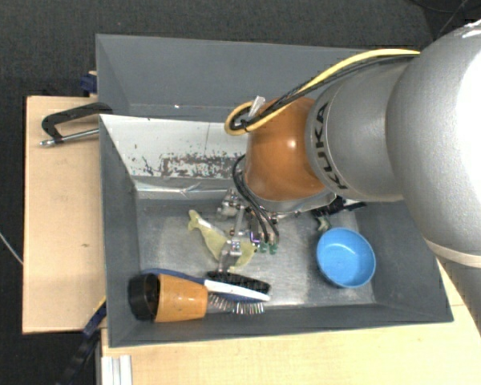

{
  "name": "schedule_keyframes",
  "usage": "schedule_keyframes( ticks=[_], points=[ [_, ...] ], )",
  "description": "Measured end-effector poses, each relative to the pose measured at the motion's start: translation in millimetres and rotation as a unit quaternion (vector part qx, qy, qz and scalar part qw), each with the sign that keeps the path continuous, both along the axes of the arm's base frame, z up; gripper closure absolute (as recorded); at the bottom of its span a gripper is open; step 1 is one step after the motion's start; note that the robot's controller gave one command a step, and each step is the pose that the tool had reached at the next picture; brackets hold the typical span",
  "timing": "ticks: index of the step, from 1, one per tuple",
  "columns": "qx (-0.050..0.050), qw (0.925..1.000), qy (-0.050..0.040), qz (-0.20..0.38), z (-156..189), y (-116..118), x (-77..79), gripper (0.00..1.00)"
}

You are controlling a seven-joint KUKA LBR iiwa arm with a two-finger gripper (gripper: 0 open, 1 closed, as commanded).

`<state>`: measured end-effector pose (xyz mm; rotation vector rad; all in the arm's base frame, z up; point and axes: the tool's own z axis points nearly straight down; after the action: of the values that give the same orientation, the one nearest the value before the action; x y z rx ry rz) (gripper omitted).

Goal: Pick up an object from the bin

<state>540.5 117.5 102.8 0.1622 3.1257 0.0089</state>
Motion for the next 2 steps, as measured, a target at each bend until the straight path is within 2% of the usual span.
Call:
schedule_keyframes(
  ticks=[1,2],
  points=[
    [-0.001,0.9947,0.0034,-0.103,-2.1,-17.2,13.8,0.00],
    [-0.001,0.9845,0.0038,-0.175,-29.6,2.9,23.1,0.00]
  ],
)
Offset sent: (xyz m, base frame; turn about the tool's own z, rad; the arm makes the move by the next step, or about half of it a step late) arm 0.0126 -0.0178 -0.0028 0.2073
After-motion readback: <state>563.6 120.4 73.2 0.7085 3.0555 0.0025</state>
